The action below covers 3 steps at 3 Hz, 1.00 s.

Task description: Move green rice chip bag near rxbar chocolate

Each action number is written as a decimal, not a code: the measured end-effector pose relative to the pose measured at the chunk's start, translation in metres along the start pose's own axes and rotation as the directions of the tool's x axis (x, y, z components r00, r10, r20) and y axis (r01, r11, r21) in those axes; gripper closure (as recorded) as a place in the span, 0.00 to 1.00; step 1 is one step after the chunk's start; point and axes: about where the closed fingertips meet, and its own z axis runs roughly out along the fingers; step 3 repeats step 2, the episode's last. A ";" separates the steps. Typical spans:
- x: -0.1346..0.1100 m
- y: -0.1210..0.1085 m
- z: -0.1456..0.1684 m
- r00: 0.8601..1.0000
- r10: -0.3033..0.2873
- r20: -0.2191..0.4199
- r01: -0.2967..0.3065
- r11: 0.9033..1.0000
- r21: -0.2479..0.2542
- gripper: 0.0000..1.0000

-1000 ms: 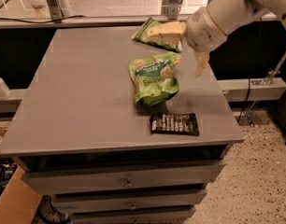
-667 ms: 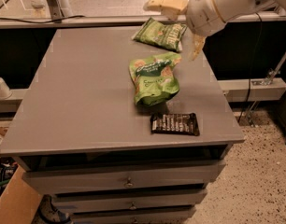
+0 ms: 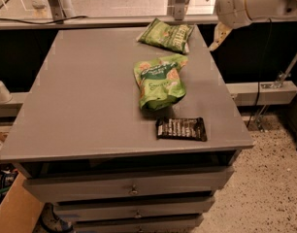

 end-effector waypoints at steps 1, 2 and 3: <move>0.011 -0.009 0.002 0.999 0.014 -0.042 -0.012 0.999 0.039 0.00; 0.009 -0.009 0.002 0.999 0.013 -0.037 -0.011 0.999 0.036 0.00; 0.009 -0.009 0.002 0.999 0.013 -0.037 -0.011 0.999 0.036 0.00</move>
Offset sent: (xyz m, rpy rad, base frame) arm 0.0109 -0.0021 0.0096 0.0324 -0.0352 -0.0384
